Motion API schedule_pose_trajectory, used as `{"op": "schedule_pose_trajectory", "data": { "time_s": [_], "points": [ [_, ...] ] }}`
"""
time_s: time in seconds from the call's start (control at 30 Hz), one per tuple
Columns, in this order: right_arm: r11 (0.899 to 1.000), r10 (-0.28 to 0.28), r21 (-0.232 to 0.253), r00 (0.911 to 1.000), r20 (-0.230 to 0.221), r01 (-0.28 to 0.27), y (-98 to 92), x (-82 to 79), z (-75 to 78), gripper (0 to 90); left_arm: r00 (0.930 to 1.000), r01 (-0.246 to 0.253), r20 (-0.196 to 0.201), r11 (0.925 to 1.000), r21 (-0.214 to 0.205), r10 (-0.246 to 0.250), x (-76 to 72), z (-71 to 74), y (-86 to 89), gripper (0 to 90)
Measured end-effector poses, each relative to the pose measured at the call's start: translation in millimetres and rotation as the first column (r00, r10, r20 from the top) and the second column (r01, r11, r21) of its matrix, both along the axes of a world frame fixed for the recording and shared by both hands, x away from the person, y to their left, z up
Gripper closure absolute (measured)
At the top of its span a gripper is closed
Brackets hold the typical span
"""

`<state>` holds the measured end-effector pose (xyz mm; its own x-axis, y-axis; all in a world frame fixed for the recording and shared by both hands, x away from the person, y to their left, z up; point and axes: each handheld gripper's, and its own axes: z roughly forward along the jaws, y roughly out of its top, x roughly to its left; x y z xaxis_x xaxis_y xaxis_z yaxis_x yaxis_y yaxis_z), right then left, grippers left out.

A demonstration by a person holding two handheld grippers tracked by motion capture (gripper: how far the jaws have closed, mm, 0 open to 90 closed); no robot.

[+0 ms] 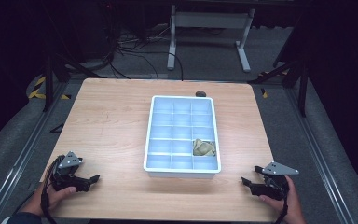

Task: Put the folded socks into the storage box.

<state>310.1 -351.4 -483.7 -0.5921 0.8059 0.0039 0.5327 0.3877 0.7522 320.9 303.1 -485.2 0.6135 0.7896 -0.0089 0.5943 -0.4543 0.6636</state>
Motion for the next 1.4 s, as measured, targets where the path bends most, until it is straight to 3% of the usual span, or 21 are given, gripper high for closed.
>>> {"op": "schedule_pose_trajectory", "data": {
  "time_s": [0.8, 1.4],
  "points": [
    [0.998, -0.058, -0.004, 0.9983, 0.0, 0.058, -0.3, 0.1, -0.2, 25.8, 1.0, -0.007, 0.004, 1.0, 0.001, 0.007, 0.4, -0.1, -0.7, 0.3],
    [0.998, -0.059, -0.005, 0.9983, 0.0, 0.059, -0.2, 0.1, -0.2, 25.4, 1.0, -0.001, -0.007, 1.0, 0.005, 0.001, 2.1, 0.6, -0.8, 0.0]
  ]
}}
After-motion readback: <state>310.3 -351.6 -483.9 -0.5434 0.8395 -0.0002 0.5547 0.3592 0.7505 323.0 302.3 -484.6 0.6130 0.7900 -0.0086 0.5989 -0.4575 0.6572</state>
